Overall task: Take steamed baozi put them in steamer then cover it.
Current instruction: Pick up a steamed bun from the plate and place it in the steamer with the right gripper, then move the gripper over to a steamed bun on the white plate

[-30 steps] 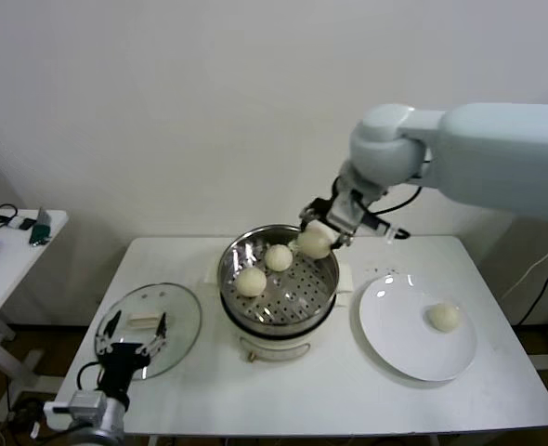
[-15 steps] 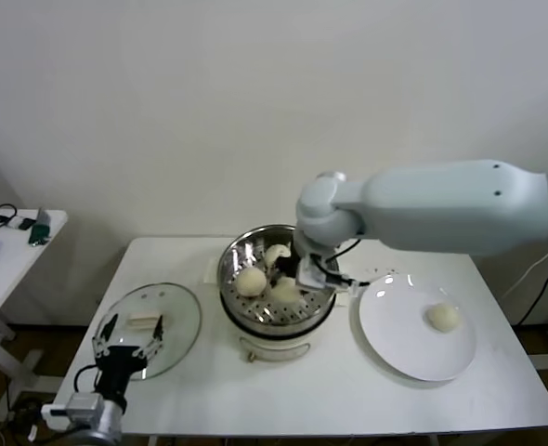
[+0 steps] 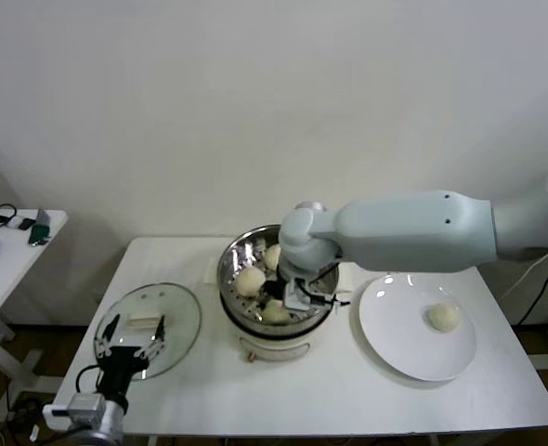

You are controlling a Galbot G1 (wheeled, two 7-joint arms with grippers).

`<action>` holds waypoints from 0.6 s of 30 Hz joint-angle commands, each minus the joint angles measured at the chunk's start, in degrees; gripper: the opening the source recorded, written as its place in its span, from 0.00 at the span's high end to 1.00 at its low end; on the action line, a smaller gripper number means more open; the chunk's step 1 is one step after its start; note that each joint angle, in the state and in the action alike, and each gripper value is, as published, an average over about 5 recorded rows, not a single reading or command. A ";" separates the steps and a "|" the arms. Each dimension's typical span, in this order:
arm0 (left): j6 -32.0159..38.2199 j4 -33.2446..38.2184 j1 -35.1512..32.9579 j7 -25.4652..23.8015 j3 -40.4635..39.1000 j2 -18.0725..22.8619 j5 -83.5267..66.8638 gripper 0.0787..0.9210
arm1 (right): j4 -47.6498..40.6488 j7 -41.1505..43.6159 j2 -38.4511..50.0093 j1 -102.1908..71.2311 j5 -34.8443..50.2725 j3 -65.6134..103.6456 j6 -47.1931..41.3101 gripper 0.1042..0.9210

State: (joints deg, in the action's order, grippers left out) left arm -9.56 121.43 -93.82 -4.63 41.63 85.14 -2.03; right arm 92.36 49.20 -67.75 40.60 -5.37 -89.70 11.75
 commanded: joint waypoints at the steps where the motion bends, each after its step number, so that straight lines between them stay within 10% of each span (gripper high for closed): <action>1: 0.07 0.02 0.05 -0.02 -0.06 -0.02 -0.03 0.12 | -1.26 -0.57 -0.18 -1.11 -0.03 1.36 0.35 0.20; 18: -0.28 -0.18 1.06 -0.32 -0.52 -0.11 -0.31 0.12 | -13.50 14.55 20.81 22.01 33.63 -14.94 -10.20 0.12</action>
State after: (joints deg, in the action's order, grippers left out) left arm -9.80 121.36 -92.89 -4.91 41.16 85.17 -2.24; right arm 85.54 58.39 -57.08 52.48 12.51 -94.36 7.34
